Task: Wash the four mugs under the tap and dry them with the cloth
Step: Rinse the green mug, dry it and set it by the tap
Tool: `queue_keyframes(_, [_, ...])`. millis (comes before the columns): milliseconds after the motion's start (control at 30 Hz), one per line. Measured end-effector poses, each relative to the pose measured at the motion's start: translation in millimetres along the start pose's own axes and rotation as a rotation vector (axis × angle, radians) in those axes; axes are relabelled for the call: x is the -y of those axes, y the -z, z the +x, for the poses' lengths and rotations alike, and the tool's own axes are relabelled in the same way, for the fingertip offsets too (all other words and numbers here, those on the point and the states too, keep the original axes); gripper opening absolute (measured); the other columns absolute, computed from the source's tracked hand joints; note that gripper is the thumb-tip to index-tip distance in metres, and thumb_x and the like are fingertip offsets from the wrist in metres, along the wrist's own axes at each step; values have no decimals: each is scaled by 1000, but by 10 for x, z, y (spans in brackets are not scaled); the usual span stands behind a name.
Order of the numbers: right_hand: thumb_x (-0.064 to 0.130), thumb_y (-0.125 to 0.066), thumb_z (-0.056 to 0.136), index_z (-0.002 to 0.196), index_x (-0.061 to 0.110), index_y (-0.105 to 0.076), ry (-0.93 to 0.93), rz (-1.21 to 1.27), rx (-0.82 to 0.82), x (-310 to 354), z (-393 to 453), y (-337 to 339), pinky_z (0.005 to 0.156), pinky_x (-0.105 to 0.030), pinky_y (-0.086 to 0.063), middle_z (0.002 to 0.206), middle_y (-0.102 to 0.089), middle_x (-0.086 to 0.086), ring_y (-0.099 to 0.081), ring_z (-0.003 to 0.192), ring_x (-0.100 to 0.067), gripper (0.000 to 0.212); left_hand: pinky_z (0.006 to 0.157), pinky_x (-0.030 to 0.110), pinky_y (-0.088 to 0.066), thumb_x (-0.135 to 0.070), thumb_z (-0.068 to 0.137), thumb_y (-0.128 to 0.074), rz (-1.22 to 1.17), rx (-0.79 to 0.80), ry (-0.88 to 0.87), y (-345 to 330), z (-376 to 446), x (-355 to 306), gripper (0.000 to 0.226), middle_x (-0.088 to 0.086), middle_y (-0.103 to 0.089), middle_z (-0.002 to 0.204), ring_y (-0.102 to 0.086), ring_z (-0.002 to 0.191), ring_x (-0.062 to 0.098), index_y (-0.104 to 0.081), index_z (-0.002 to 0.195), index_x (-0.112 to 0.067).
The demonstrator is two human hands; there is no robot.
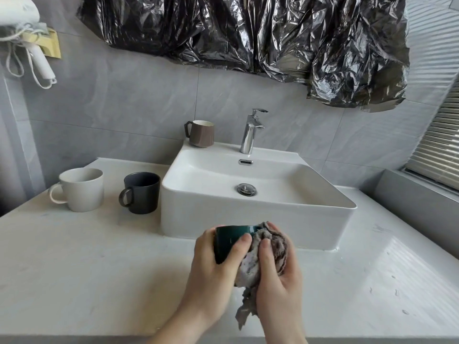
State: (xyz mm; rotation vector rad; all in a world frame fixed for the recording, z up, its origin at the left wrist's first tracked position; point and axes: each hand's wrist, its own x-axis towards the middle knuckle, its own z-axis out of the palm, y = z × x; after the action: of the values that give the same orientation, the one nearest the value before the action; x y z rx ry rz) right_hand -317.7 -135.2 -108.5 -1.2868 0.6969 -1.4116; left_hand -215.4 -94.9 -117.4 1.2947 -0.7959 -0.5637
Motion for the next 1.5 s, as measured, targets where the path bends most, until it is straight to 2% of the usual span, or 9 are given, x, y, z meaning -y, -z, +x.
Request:
queue_keyframes(167, [19,-59,104,133,37,-65,214,-190,246,89,-21,58,97,-30,-57,133,-70,12,-71,118,-15,34,100,64,-54,-64,74,-74,-325,150,173,79,58,-45,65,15,-77,119,-74,113,34,-72,121,-18])
queue_keyframes(300, [15,-51,108,121,23,-70,6,-71,242,162,168,94,64,-23,-59,97,-80,3,-77,84,-25,24,102,54,-57,-54,81,-71,-343,167,132,112,61,-83,56,8,-78,122,-74,116,29,-71,126,-19])
queue_keyframes(467, [17,-55,101,136,36,-64,271,-208,241,145,-141,-11,108,-37,-52,144,-62,21,-61,134,-20,41,111,57,-49,-55,90,-65,-284,171,103,150,134,-140,56,8,-75,129,-70,124,28,-68,131,-17])
queue_keyframes(600, [19,-46,110,109,29,-69,-42,-22,195,223,56,18,41,-32,-55,83,-73,-6,-69,62,-37,25,105,62,-53,-62,74,-70,-266,153,78,139,76,-121,63,8,-78,118,-74,114,29,-70,120,-19])
queue_keyframes(800, [25,-54,97,135,44,-60,218,-199,228,83,-191,-67,109,-34,-50,143,-63,17,-57,137,-12,43,112,57,-48,-54,92,-63,-227,154,61,175,102,-180,49,5,-76,126,-70,123,24,-71,125,-20])
queue_keyframes(933, [50,-57,100,103,35,-69,-174,-65,231,207,89,12,46,-30,-52,81,-72,-14,-71,61,-31,20,107,58,-53,-55,84,-68,-225,158,60,168,63,-168,51,7,-78,119,-73,116,26,-72,119,-19])
queue_keyframes(1100, [27,-54,101,138,40,-60,103,-95,182,140,-200,-50,89,-37,-60,129,-73,9,-72,110,-11,40,109,53,-52,-54,87,-65,-230,179,39,194,122,-250,50,6,-78,122,-72,118,25,-72,123,-20])
queue_keyframes(1300, [51,-54,102,107,33,-75,-365,11,192,220,56,26,53,-33,-53,93,-73,-19,-65,62,-33,28,87,25,-59,-60,77,-71,-116,233,-32,185,87,-159,51,-3,-77,113,-73,107,11,-70,118,-29])
queue_keyframes(1500, [32,-51,107,93,30,-73,-225,12,36,152,35,106,41,-32,-48,82,-72,-22,-57,53,-29,26,104,12,-41,-76,78,-60,266,177,-210,174,42,-57,58,-15,-50,130,-51,127,-8,-50,125,-43])
